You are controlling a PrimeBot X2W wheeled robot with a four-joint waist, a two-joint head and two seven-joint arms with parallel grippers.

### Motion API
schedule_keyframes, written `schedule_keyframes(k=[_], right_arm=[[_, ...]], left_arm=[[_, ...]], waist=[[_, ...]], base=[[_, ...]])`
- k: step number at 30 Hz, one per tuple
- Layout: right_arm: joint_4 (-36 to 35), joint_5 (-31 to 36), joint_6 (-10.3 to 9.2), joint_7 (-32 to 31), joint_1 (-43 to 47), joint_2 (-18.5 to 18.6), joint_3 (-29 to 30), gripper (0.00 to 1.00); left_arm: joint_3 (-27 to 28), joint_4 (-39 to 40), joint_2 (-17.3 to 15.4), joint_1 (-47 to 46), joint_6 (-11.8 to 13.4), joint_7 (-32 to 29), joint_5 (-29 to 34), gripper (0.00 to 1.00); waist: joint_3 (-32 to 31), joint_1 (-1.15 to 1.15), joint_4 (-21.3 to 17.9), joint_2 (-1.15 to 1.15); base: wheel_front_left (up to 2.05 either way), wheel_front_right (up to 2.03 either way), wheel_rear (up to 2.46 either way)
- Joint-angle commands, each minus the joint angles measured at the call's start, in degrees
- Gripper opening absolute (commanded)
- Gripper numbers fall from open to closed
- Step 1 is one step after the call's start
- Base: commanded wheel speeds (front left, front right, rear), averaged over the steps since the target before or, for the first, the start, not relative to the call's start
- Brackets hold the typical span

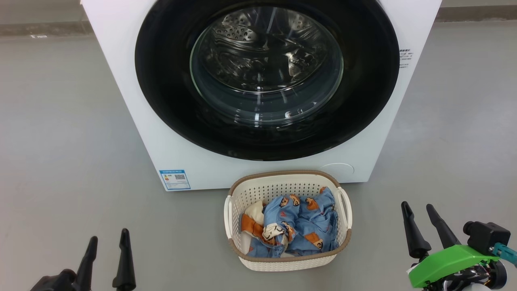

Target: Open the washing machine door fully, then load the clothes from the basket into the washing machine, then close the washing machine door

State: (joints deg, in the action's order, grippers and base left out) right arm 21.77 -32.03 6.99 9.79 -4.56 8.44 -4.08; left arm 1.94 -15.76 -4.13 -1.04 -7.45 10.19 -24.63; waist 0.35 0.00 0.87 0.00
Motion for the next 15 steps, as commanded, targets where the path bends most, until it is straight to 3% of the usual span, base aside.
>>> schedule_keyframes(k=[1,15], right_arm=[[-1.03,1.68,0.40,1.14,-3.07,1.11,-1.44,1.00],[-0.70,9.88,0.45,3.39,-3.54,1.79,-2.66,1.00]], left_arm=[[1.57,0.99,-0.93,-2.57,0.12,0.88,1.95,1.00],[2.49,0.37,-1.11,-3.05,0.01,3.05,10.20,1.00]], waist=[[0.03,0.00,0.00,0.00],[0.29,0.00,-0.27,0.00]], base=[[0.00,0.00,0.00],[0.00,0.00,0.00]])
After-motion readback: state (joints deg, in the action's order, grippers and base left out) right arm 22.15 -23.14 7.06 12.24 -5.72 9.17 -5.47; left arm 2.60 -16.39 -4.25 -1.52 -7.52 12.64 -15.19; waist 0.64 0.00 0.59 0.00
